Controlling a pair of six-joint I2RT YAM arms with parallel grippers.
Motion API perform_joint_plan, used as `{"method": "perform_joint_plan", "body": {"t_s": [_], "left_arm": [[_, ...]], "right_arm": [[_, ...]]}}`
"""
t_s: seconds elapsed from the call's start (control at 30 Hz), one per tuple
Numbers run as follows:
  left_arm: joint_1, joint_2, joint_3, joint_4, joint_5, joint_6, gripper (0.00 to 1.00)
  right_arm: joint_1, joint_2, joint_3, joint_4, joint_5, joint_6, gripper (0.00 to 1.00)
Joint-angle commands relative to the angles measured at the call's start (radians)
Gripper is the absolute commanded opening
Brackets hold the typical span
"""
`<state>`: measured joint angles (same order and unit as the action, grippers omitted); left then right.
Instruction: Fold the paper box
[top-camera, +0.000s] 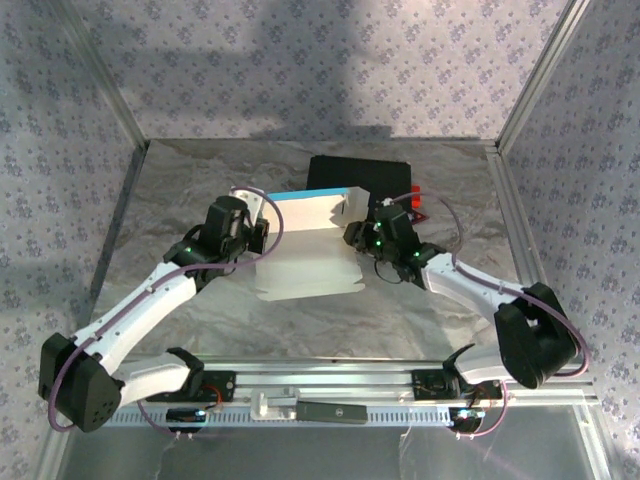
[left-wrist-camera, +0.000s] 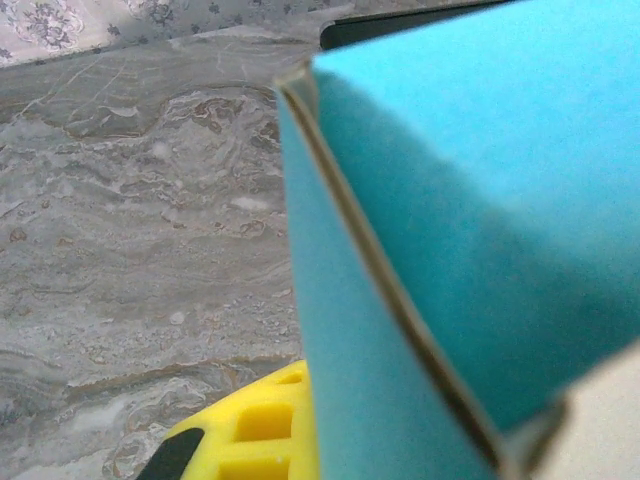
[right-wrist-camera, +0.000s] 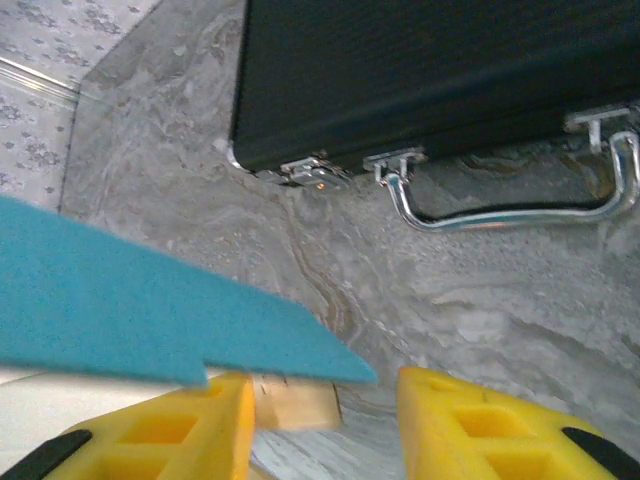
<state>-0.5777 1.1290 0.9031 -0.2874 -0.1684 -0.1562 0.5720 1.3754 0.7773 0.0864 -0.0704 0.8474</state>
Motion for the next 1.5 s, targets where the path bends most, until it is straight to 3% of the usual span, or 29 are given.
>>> {"method": "perform_joint_plan", "body": {"t_s": [0.0, 0.3, 0.5, 0.6, 0.9, 1.47], "left_arm": [[0.001, -0.027, -0.006, 0.023, 0.026, 0.010, 0.00], [-0.002, -0.018, -0.004, 0.019, 0.017, 0.010, 0.00], [-0.016, -0.002, 0.007, 0.018, -0.008, 0.014, 0.00], [-0.026, 0.005, 0.017, 0.016, -0.022, 0.013, 0.00], [-0.047, 0.012, 0.014, 0.011, -0.045, -0.005, 0.00], [-0.062, 0.017, 0.020, 0.003, -0.066, -0.007, 0.00]], "right_arm": [[0.002, 0.005, 0.037, 0.038, -0.012, -0.008, 0.39], [0.023, 0.004, 0.085, -0.033, 0.001, -0.035, 0.22], [0.073, 0.012, 0.173, -0.214, 0.110, -0.098, 0.12], [0.095, 0.006, 0.168, -0.217, 0.153, -0.099, 0.14], [0.135, -0.128, 0.017, -0.001, 0.242, -0.001, 0.31], [0.115, -0.225, -0.095, 0.110, 0.258, 0.332, 0.31]]}}
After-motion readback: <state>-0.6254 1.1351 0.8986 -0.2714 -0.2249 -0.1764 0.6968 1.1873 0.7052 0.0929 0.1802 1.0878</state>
